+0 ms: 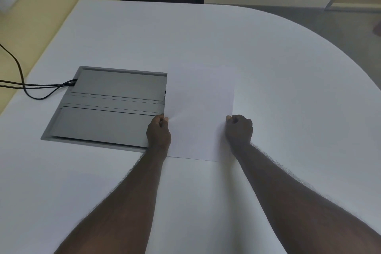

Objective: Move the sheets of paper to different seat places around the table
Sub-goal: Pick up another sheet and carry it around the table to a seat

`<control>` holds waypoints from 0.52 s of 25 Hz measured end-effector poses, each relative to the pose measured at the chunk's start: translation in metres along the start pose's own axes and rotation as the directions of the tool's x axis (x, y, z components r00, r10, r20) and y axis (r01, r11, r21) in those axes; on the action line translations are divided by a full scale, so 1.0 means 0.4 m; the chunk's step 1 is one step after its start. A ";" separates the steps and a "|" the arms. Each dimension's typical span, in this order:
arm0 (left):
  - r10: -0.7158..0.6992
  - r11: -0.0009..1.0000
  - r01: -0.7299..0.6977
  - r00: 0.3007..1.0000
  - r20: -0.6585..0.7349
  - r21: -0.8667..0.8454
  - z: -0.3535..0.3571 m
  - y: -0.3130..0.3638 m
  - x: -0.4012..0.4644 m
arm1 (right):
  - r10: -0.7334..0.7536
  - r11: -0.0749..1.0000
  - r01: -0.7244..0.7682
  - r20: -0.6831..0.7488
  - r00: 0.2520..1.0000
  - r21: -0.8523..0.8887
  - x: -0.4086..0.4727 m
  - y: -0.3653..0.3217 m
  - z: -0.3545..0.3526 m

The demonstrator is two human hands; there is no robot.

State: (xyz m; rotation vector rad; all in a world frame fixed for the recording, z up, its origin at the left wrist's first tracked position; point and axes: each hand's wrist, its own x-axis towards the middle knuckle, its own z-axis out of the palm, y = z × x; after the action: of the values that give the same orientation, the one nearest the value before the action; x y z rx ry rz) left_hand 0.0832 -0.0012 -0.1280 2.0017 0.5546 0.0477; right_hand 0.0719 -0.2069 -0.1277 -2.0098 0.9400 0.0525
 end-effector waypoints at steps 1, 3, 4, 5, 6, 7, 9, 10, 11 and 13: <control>0.008 1.000 -0.008 1.000 0.002 -0.006 -0.006 0.008 -0.006 | -0.014 1.000 0.014 -0.004 1.000 0.005 -0.005 -0.005 -0.008; 0.021 1.000 -0.021 1.000 0.007 -0.015 -0.021 0.025 -0.020 | -0.042 0.999 0.042 -0.014 0.999 0.019 -0.018 -0.017 -0.027; 0.028 0.999 -0.027 1.000 0.009 -0.018 -0.030 0.035 -0.028 | -0.053 0.998 0.053 -0.018 0.998 0.025 -0.027 -0.023 -0.040; 0.037 0.999 -0.036 0.999 0.011 -0.020 -0.040 0.046 -0.039 | -0.062 0.998 0.063 -0.027 0.998 0.030 -0.038 -0.030 -0.053; 0.052 0.998 -0.052 0.999 0.013 -0.023 -0.053 0.059 -0.052 | -0.069 0.997 0.070 -0.035 0.997 0.036 -0.051 -0.037 -0.071; 0.069 0.997 -0.069 0.997 0.015 -0.027 -0.064 0.071 -0.064 | -0.073 0.996 0.075 -0.045 0.996 0.039 -0.063 -0.045 -0.087; 0.108 0.993 -0.107 0.994 0.019 -0.042 -0.088 0.096 -0.089 | -0.075 0.996 0.078 -0.066 0.995 0.041 -0.090 -0.060 -0.123; 0.123 0.991 -0.122 0.992 0.021 -0.050 -0.102 0.109 -0.102 | -0.077 0.996 0.081 -0.076 0.994 0.045 -0.104 -0.067 -0.141; 0.140 0.989 -0.138 0.990 0.022 -0.060 -0.119 0.124 -0.117 | -0.081 0.995 0.086 -0.084 0.993 0.052 -0.121 -0.074 -0.162; 0.167 0.983 -0.164 0.986 0.029 -0.077 -0.150 0.151 -0.145 | -0.101 0.993 0.107 -0.099 0.990 0.055 -0.153 -0.092 -0.202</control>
State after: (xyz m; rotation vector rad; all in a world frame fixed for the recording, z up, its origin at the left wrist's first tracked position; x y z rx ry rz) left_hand 0.0372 0.0023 -0.0358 1.9677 0.3580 0.1327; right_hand 0.0272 -0.2184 -0.0303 -2.0165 0.8849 -0.1294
